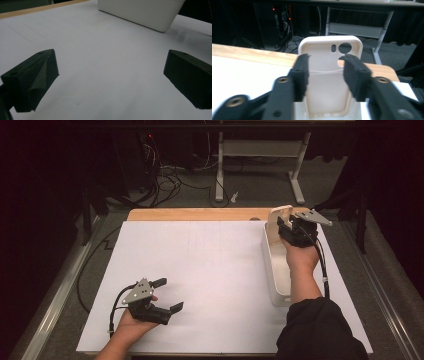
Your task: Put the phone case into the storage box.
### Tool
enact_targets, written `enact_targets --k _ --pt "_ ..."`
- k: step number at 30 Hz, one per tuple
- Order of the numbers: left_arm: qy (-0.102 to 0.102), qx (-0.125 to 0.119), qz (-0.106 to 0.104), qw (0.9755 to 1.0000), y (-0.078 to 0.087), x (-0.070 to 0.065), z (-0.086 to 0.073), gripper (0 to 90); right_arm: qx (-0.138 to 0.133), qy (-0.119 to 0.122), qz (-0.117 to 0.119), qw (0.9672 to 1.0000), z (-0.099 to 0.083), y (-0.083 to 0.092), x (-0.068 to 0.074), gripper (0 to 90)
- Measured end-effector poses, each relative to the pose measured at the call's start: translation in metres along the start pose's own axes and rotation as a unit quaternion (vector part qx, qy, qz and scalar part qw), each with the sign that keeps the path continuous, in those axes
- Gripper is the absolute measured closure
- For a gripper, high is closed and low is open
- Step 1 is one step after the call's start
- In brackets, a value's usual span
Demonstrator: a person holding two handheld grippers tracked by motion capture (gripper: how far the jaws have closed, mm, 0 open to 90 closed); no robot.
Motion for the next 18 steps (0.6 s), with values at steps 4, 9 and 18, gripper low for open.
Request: enact_targets --k 4,9,18 --pt "0.0 0.0 -0.001 1.0 -0.001 0.0 0.0 0.8 0.009 0.003 0.011 0.9999 0.0 0.002 0.004 82.6" --pt "0.0 -0.001 0.0 1.0 0.0 0.0 0.001 0.9 0.025 0.004 0.032 0.9992 -0.005 -0.007 0.012 90.0" --pt "0.002 -0.001 0.001 1.0 0.001 0.001 0.0 0.9 0.052 0.02 0.053 0.997 -0.015 -0.032 0.03 90.0"
Point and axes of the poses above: each handheld gripper's, and its own axes: y roughly backward along the jaws, z roughly out of its top, x roughly to its left, the point moved 6 cm from there along -y, roughly forward along the jaws, and after that the axes turned 8 degrees about z, right-handed, at the moved point
